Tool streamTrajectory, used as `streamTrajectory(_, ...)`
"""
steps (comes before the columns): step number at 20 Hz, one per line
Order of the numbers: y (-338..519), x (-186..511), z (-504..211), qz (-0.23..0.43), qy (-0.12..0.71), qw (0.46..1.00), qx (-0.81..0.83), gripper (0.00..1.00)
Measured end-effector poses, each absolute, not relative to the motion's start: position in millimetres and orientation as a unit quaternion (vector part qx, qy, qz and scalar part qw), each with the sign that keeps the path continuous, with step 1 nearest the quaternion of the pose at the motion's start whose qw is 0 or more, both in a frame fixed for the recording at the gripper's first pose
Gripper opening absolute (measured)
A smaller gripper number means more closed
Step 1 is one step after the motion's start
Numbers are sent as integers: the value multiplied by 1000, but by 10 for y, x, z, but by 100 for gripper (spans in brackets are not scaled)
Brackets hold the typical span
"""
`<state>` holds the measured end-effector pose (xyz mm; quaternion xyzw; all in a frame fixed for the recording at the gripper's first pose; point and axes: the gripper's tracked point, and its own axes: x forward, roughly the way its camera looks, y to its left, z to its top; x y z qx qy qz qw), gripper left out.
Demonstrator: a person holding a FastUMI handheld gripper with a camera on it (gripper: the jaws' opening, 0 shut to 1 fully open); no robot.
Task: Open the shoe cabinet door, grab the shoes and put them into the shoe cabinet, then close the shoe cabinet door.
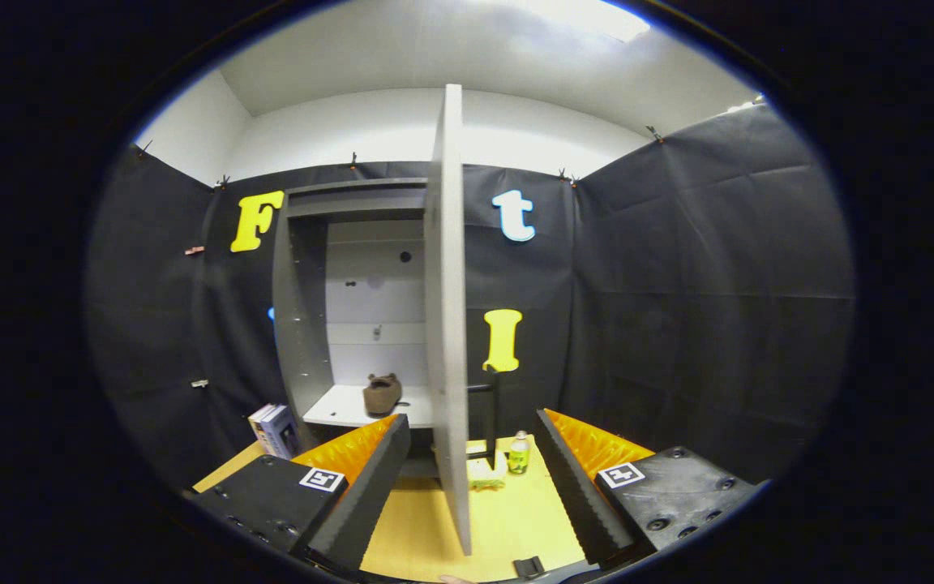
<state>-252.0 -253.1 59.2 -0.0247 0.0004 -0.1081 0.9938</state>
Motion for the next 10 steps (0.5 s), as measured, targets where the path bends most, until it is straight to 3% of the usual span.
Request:
streamTrajectory(5,-3077,-2344,426,-152,12,988,-16,97)
streamTrajectory(10,-3343,-1964,364,-153,12,988,-6,98)
